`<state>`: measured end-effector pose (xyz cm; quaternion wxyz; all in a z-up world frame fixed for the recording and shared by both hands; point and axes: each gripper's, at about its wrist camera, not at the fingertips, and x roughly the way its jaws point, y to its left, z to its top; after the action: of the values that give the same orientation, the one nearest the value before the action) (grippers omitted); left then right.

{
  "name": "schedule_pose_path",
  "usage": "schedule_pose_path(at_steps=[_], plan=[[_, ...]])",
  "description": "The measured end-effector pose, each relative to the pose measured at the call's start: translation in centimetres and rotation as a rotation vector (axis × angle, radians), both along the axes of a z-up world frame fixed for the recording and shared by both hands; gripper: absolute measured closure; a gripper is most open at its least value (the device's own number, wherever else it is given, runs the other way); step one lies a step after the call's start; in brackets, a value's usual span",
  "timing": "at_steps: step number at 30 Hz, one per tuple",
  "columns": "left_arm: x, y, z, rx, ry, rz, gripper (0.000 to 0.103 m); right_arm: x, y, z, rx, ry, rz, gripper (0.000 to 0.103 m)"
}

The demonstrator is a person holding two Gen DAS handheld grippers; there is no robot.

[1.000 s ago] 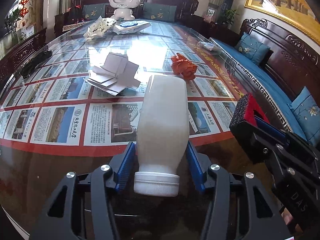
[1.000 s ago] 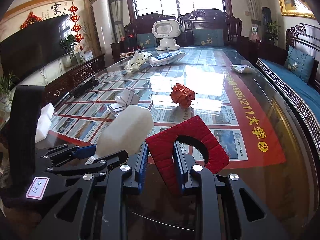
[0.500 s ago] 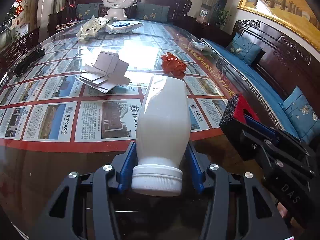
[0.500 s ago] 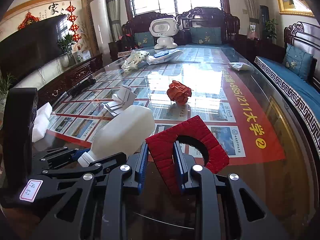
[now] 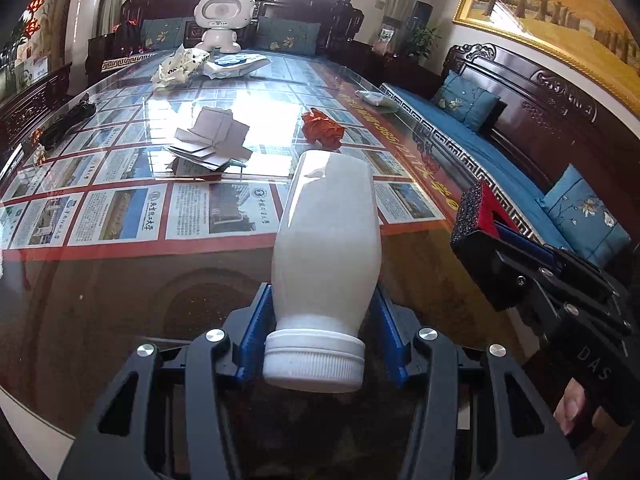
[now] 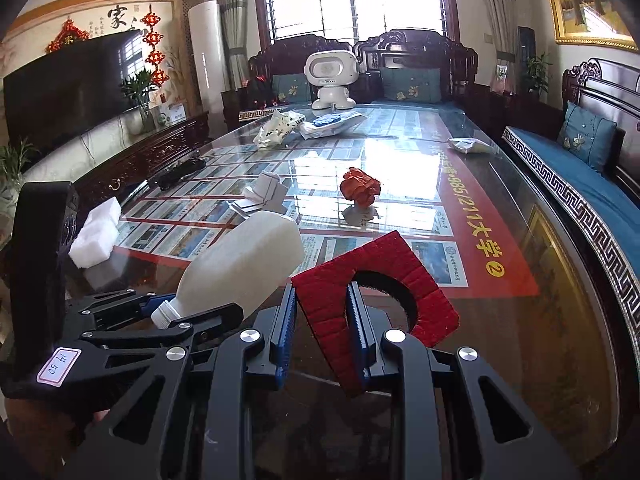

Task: Collect trash
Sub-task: 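Lift the white bottle and red foam block off the table with both tools, then carry the bottle and red foam block over the yellow bin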

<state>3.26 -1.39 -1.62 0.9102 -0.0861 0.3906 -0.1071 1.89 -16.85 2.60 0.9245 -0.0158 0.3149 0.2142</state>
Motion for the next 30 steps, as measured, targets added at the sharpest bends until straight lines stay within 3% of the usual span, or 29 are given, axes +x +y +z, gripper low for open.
schedule_pose_path(at_steps=[14,23,30], plan=[[-13.3,-2.2,0.2,0.006,-0.005,-0.195,0.053,-14.1,-2.6,0.2,0.023,0.012,-0.052,0.078],[-19.2,-3.1,-1.4,0.013,0.004,-0.271,0.053,-20.7,-2.7,-2.6,-0.013,0.057,-0.085,0.078],[-22.0,-3.7,-3.9,0.034,0.036,-0.311,0.053,-23.8,-3.2,-6.5,-0.029,0.141,-0.124,0.077]])
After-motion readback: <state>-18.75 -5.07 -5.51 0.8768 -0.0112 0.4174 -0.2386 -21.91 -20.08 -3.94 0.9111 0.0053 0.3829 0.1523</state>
